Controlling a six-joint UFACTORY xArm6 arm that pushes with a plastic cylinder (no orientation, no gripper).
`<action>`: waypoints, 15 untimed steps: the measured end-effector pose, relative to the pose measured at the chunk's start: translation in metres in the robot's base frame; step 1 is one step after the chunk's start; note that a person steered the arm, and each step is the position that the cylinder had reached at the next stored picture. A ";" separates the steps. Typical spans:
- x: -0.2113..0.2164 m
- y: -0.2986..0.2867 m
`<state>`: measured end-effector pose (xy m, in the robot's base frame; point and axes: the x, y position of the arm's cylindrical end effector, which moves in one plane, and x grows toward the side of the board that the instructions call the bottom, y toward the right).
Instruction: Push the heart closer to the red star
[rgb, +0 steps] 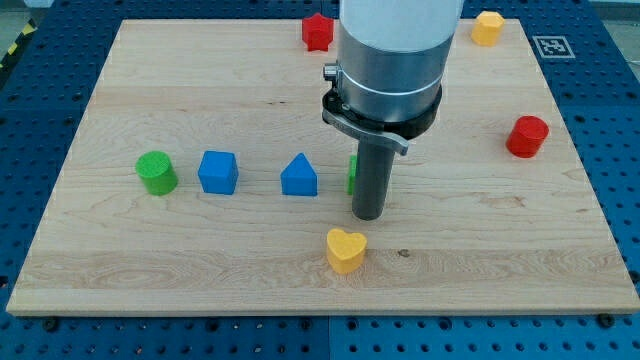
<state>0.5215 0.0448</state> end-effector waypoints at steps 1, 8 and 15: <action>-0.001 0.000; 0.058 -0.108; 0.063 -0.060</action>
<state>0.5843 -0.0152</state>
